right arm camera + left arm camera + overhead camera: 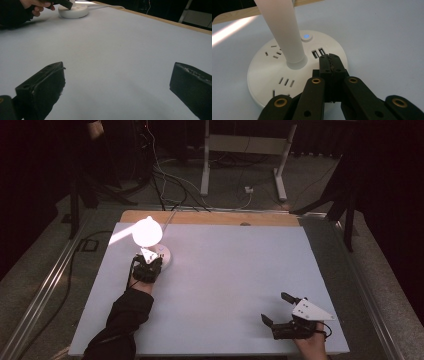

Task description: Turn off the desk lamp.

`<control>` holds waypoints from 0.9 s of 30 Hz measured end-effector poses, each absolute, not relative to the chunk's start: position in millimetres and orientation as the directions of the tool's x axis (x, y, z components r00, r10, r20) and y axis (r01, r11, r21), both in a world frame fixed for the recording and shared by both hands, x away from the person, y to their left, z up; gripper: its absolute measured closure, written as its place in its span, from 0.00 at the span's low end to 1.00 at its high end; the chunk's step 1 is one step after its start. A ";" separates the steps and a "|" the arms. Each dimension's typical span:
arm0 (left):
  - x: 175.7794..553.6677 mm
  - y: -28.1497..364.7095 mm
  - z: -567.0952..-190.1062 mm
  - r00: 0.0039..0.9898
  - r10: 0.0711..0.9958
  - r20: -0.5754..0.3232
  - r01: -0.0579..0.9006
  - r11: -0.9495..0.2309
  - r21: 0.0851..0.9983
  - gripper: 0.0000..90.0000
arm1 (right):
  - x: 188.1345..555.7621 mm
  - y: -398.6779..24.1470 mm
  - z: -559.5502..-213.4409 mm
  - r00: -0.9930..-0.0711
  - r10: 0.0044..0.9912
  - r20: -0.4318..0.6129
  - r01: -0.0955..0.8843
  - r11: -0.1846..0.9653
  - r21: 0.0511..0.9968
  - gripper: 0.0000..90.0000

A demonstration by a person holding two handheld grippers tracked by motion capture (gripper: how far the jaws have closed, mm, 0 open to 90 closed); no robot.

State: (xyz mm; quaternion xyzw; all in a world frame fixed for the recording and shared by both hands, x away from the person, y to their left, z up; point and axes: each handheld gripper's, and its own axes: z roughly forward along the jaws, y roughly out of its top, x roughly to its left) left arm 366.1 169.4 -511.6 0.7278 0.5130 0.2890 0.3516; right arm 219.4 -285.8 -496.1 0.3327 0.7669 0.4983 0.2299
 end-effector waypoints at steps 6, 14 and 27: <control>365.5 171.6 -506.8 0.309 0.950 0.036 0.525 -0.202 0.827 1.00 | 219.2 -286.2 -495.8 -0.673 0.740 -0.020 0.281 0.281 0.918 0.00; 363.7 172.3 -498.9 0.306 0.951 0.031 0.514 -0.193 0.836 1.00 | 219.4 -285.7 -496.1 -0.674 0.738 -0.023 0.280 0.284 0.917 0.00; 365.5 172.1 -505.0 0.312 0.950 0.032 0.525 -0.201 0.827 1.00 | 219.3 -286.0 -496.0 -0.673 0.739 -0.019 0.282 0.281 0.917 0.00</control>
